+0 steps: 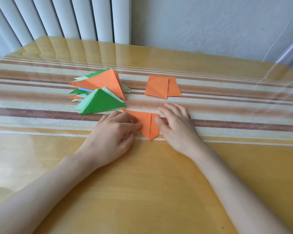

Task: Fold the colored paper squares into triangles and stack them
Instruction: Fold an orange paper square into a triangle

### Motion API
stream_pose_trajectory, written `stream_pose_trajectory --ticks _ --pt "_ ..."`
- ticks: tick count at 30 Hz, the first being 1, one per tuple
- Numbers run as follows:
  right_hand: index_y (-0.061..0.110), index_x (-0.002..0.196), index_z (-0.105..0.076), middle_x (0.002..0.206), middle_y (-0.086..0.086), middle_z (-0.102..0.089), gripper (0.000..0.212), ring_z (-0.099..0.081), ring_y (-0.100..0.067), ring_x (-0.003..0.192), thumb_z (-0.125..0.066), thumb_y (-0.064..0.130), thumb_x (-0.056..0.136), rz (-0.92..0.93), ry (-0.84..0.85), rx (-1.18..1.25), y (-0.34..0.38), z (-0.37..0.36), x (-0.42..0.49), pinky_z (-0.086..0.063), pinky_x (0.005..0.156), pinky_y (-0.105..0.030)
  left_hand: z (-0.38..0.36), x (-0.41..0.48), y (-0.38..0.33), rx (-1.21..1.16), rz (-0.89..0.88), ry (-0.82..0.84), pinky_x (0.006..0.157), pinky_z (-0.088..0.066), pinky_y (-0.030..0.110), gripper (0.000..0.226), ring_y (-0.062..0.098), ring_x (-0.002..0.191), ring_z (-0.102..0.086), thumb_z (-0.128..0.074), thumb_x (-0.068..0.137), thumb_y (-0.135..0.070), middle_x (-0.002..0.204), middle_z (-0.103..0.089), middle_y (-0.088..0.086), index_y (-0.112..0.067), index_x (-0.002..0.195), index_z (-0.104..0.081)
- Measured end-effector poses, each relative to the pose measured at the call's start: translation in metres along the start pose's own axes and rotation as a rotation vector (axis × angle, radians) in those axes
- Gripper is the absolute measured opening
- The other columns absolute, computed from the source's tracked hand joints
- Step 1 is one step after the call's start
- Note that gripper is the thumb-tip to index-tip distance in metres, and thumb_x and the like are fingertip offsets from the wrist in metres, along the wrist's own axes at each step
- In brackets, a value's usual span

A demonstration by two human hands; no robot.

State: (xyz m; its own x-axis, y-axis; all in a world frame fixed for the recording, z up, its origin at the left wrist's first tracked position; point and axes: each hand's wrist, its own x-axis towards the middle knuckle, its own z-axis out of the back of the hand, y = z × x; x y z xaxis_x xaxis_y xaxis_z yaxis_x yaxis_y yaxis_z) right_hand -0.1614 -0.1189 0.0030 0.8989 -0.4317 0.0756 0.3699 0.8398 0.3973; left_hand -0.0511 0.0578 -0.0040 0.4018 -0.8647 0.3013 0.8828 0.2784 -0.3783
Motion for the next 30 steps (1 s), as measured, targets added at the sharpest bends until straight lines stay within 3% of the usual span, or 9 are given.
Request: stream_pose_trajectory --ticks 4,7,10,13,15,17,20,24,30 --pt "0.017 0.135 -0.049 0.146 0.007 -0.037 0.039 -0.017 -0.005 0.135 -0.043 0.014 0.097 0.007 -0.006 0.185 -0.001 0.008 0.000 -0.010 0.107 -0.016 0.002 0.000 -0.001 -0.112 -0.098 0.054 0.096 -0.048 0.035 0.047 0.019 0.112 -0.060 -0.038 0.081 -0.027 0.120 -0.067 -0.003 -0.014 0.111 -0.073" --pt "0.016 0.126 -0.057 0.138 0.009 -0.044 0.040 -0.024 -0.005 0.130 -0.043 0.002 0.091 0.040 0.041 0.235 -0.005 0.019 -0.005 -0.017 0.096 -0.006 0.004 0.000 -0.001 -0.219 -0.159 0.082 0.100 -0.041 0.019 0.046 0.011 0.116 -0.057 -0.037 0.080 -0.023 0.117 -0.068 0.000 -0.006 0.103 -0.073" --pt "0.023 0.122 -0.061 0.137 0.016 -0.044 0.039 -0.029 0.001 0.131 -0.048 0.004 0.090 0.249 0.142 0.205 -0.007 0.028 -0.019 -0.022 0.103 -0.007 0.007 0.001 0.000 -0.304 -0.156 0.122 0.096 -0.037 0.009 0.036 0.011 0.111 -0.057 -0.037 0.076 -0.018 0.107 -0.069 0.004 -0.003 0.087 -0.068" --pt "0.029 0.116 -0.066 0.138 0.022 -0.045 0.031 -0.036 0.008 0.129 -0.067 0.015 0.088 0.355 0.287 0.303 -0.002 0.029 -0.029 -0.031 0.104 -0.011 0.012 0.001 0.001 -0.349 -0.137 0.182 0.091 -0.037 0.011 0.029 0.016 0.106 -0.057 -0.035 0.073 -0.016 0.102 -0.065 0.008 -0.004 0.083 -0.060" --pt "0.029 0.112 -0.069 0.135 0.027 -0.045 0.031 -0.040 0.010 0.126 -0.075 0.022 0.082 0.361 0.333 0.297 -0.001 0.026 -0.028 -0.031 0.107 -0.016 0.013 -0.001 0.004 -0.331 -0.167 0.219 0.092 -0.040 0.021 0.022 0.020 0.107 -0.056 -0.039 0.077 -0.018 0.104 -0.061 0.008 -0.008 0.084 -0.058" --pt "0.031 0.110 -0.069 0.132 0.030 -0.045 0.030 -0.042 0.010 0.124 -0.076 0.026 0.081 0.332 0.343 0.302 -0.002 0.024 -0.026 -0.033 0.107 -0.021 0.013 -0.007 0.007 -0.211 -0.223 0.222 0.091 -0.040 0.030 0.021 0.018 0.105 -0.052 -0.052 0.085 -0.036 0.107 -0.055 -0.001 -0.017 0.088 -0.058" --pt "0.032 0.107 -0.070 0.130 0.028 -0.048 0.025 -0.044 0.008 0.123 -0.074 0.027 0.083 0.321 0.333 0.324 -0.004 0.021 -0.025 -0.036 0.106 -0.026 0.014 -0.009 0.006 -0.063 -0.290 0.174 0.084 -0.034 0.023 0.040 0.011 0.094 -0.044 -0.055 0.081 -0.065 0.101 -0.050 -0.009 -0.027 0.092 -0.058" --pt "0.034 0.103 -0.069 0.127 0.025 -0.050 0.021 -0.047 0.003 0.121 -0.071 0.024 0.085 0.337 0.323 0.344 -0.004 0.019 -0.023 -0.037 0.105 -0.030 0.013 -0.007 0.006 -0.068 -0.405 0.130 0.075 -0.032 0.020 0.032 0.005 0.082 -0.039 -0.053 0.086 -0.058 0.092 -0.053 -0.011 -0.027 0.088 -0.059" --pt "0.031 0.102 -0.070 0.124 0.023 -0.052 0.018 -0.045 0.004 0.120 -0.070 0.021 0.087 0.338 0.325 0.367 -0.005 0.018 -0.021 -0.032 0.104 -0.018 0.010 -0.005 0.009 -0.092 -0.406 0.102 0.070 -0.040 0.024 0.030 0.006 0.080 -0.042 -0.052 0.090 -0.051 0.090 -0.055 -0.010 -0.023 0.090 -0.063"
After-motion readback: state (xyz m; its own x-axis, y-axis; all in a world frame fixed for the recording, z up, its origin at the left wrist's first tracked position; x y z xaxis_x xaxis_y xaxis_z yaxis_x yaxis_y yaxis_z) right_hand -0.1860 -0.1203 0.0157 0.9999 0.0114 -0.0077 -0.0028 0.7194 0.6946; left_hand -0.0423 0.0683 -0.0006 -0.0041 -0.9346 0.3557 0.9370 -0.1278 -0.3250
